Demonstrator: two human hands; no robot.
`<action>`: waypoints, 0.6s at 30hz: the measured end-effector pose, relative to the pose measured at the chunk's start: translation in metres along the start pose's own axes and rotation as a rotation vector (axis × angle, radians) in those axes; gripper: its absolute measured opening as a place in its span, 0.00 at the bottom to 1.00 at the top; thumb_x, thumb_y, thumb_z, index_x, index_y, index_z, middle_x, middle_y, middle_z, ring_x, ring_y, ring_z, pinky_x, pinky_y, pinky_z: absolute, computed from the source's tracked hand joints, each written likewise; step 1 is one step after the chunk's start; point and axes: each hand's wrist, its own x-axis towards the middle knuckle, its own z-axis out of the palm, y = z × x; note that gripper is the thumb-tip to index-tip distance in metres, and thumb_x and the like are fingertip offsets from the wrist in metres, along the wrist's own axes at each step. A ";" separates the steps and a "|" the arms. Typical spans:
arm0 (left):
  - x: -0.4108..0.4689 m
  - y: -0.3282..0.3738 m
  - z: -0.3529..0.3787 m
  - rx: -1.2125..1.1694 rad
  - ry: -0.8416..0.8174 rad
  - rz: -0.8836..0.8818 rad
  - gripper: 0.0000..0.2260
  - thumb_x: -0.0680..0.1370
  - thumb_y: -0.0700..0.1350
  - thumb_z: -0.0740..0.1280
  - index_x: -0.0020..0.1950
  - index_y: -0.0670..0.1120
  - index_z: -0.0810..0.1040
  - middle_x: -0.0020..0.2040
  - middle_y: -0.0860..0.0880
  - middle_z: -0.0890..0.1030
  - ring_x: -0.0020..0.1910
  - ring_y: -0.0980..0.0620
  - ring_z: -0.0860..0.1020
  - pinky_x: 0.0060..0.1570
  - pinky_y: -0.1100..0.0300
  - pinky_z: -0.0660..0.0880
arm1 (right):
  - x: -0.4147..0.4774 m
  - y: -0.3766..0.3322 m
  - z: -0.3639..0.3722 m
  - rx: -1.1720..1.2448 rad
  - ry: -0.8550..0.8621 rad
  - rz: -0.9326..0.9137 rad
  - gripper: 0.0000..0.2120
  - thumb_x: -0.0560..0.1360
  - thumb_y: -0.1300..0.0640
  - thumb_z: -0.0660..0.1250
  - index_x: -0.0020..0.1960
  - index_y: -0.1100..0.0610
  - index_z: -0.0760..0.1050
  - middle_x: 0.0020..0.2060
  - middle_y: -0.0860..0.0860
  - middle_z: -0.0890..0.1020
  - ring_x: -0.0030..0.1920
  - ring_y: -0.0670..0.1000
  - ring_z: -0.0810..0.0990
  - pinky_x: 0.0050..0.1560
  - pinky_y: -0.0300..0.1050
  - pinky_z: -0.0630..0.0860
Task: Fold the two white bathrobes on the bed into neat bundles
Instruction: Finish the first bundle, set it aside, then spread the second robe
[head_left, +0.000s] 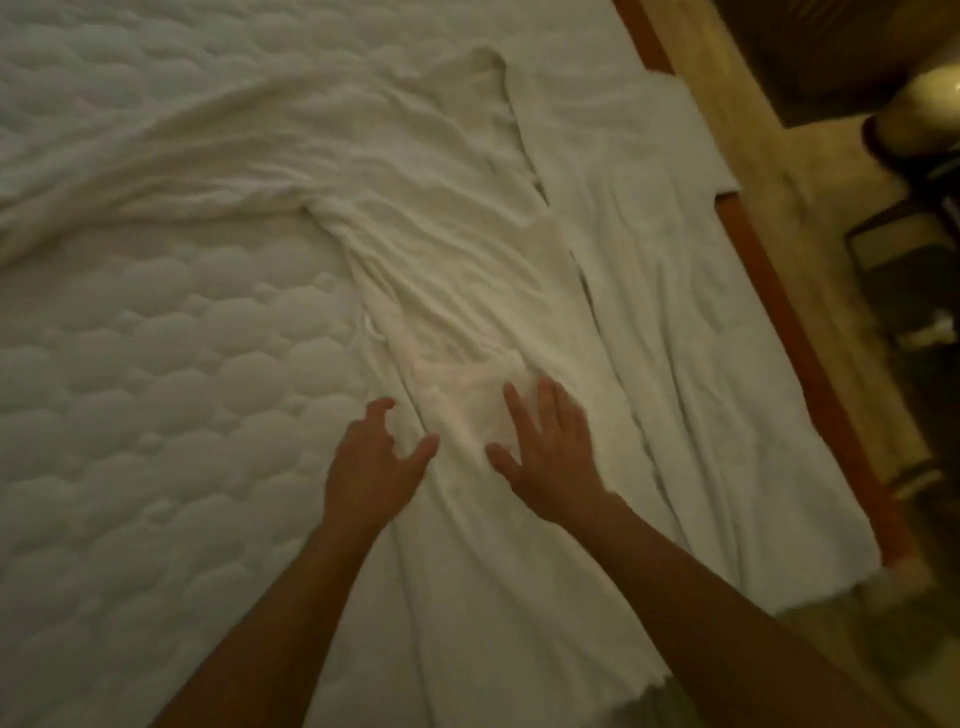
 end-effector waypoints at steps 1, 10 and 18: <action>-0.015 0.003 0.026 -0.023 -0.024 -0.047 0.38 0.73 0.63 0.73 0.78 0.54 0.62 0.65 0.42 0.73 0.61 0.44 0.75 0.59 0.52 0.72 | -0.024 0.021 0.011 -0.007 -0.027 0.001 0.37 0.79 0.31 0.50 0.82 0.49 0.55 0.79 0.65 0.57 0.79 0.66 0.56 0.75 0.67 0.60; -0.158 -0.071 0.119 0.081 0.099 -0.206 0.42 0.73 0.60 0.73 0.81 0.60 0.53 0.65 0.40 0.67 0.60 0.38 0.73 0.59 0.45 0.73 | -0.226 0.069 0.079 0.065 -0.071 -0.026 0.34 0.82 0.35 0.54 0.82 0.48 0.52 0.81 0.61 0.50 0.81 0.63 0.51 0.76 0.64 0.51; -0.185 -0.040 0.167 0.437 0.157 0.139 0.30 0.74 0.46 0.72 0.76 0.49 0.68 0.77 0.39 0.61 0.74 0.37 0.62 0.69 0.36 0.59 | -0.224 0.108 0.037 0.233 0.103 0.008 0.26 0.79 0.41 0.59 0.72 0.54 0.73 0.67 0.59 0.77 0.65 0.60 0.78 0.64 0.59 0.75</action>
